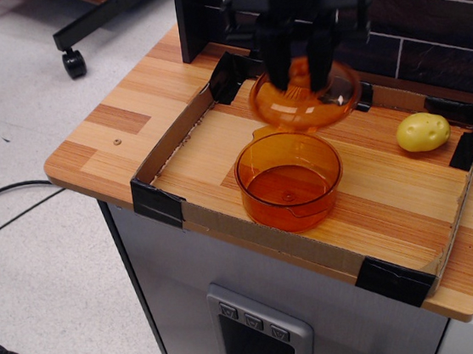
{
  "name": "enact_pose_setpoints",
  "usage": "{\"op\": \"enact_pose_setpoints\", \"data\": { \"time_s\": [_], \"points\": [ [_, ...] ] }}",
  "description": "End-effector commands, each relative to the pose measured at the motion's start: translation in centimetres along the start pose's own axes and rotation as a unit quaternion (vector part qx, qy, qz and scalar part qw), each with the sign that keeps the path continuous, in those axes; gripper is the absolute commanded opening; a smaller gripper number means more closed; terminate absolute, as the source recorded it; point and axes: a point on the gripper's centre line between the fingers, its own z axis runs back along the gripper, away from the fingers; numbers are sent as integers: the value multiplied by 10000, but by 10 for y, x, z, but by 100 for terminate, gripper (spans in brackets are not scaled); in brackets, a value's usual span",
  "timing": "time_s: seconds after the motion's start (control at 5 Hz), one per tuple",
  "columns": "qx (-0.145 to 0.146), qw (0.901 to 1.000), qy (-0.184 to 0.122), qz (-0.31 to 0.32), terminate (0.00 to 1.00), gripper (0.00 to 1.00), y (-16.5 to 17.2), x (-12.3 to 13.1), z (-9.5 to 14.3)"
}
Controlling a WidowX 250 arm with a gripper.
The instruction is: Put lid on pot
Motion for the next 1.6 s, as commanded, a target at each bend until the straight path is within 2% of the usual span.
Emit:
{"op": "enact_pose_setpoints", "data": {
  "time_s": [0.0,0.6,0.8,1.4],
  "points": [
    [103,9990,-229,-372,0,0,-2,-13,-10],
    [312,9983,-179,-458,0,0,-7,-23,-37],
    [316,9985,-91,-437,0,0,1,-23,-40],
    [227,9986,-155,-462,0,0,19,-24,-37]
  ]
}}
